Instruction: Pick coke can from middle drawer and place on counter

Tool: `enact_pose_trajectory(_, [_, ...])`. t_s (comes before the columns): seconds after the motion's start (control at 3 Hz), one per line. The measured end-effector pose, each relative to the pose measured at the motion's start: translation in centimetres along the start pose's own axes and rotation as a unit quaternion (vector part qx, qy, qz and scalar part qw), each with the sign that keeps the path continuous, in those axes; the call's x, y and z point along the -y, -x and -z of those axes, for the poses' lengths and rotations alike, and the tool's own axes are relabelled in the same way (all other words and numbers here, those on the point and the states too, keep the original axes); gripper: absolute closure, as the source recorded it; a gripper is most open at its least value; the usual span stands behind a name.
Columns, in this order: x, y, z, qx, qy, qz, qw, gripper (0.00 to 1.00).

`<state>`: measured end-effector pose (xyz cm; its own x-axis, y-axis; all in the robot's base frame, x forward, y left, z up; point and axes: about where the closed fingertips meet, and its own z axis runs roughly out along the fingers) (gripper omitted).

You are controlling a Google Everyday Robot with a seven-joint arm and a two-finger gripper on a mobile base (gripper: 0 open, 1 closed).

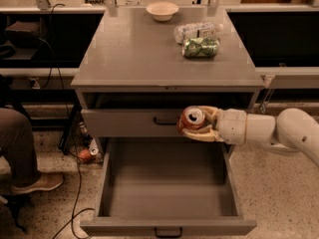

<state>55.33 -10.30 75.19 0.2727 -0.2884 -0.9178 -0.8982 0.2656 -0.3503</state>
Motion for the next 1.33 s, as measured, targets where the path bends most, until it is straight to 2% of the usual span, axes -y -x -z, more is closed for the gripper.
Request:
enact_pose_trajectory(0.33, [0.0, 0.0, 0.0, 0.000, 0.000, 0.000, 1.0000, 1.00])
enact_pose_trajectory(0.67, [1.3, 1.2, 1.1, -0.006, -0.007, -0.001, 1.0000, 1.00])
enact_pose_trajectory(1.33, [6.5, 7.1, 5.6, -0.037, -0.044, 0.024, 0.9981, 1.00])
